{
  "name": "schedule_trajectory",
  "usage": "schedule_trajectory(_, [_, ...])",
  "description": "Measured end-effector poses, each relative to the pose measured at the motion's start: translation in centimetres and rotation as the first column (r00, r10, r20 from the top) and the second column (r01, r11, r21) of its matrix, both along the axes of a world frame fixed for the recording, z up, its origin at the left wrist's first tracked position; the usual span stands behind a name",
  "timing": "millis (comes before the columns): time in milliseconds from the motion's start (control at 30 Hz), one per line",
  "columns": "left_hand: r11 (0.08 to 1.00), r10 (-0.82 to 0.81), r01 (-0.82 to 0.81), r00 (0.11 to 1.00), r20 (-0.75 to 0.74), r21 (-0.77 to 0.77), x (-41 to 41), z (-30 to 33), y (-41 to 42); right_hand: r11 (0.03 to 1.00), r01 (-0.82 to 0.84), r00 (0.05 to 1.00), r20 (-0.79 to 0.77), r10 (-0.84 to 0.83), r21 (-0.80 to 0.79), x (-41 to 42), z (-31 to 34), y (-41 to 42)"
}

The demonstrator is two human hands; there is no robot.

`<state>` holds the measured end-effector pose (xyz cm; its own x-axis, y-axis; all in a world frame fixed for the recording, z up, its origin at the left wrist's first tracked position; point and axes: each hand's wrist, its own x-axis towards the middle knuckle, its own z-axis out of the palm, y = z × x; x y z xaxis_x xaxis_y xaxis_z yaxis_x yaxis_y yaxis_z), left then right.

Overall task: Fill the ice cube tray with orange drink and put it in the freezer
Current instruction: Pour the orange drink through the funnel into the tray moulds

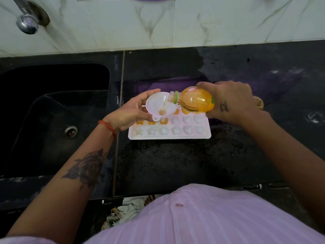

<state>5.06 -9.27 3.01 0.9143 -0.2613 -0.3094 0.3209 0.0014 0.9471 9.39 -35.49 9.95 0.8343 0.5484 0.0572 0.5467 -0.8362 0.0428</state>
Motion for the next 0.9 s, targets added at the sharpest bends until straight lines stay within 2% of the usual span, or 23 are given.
schedule_trajectory(133, [1.0,0.007,-0.007,1.0,-0.001,-0.021,0.1,0.7,-0.2,0.997,0.03,0.997,-0.074,-0.025,0.07,-0.2,0.5,-0.2])
schedule_trajectory(333, [0.999,-0.013,0.013,1.0,0.016,-0.046,0.7,0.8,-1.3,0.992,0.062,0.996,-0.071,-0.055,0.113,-0.6,0.5,-1.1])
schedule_trajectory(433, [0.998,-0.022,0.023,0.999,0.024,-0.054,1.1,0.4,-2.0,0.995,0.056,0.997,-0.067,-0.05,0.088,-0.7,0.6,-1.7])
schedule_trajectory(633, [0.998,-0.046,0.047,0.999,0.023,-0.031,1.5,-0.1,-2.7,0.998,0.049,0.997,0.061,-0.051,0.029,-0.7,0.2,-2.8])
schedule_trajectory(900, [0.998,-0.066,0.066,0.997,0.028,-0.002,1.7,-0.1,-3.1,0.998,0.055,0.995,0.088,-0.053,-0.02,-0.5,-0.1,-3.2])
